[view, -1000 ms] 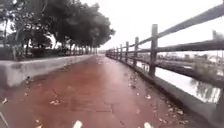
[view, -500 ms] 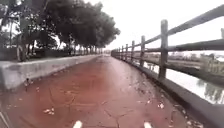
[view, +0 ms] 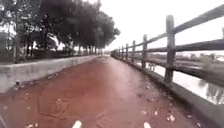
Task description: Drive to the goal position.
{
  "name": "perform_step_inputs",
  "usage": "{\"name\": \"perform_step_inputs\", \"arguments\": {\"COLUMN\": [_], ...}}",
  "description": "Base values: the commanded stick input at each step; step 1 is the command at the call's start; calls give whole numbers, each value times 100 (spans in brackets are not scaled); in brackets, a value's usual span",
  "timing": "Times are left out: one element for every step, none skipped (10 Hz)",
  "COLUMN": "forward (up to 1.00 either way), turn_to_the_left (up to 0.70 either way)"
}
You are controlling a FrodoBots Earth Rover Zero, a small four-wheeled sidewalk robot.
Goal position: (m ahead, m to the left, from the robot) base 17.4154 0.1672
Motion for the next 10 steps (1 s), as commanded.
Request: {"name": "perform_step_inputs", "arguments": {"forward": [50, 50, 50, 50, 50, 50, 50, 50, 50, 50], "turn_to_the_left": [0, 0, 0, 0, 0, 0, 0, 0, 0, 0]}}
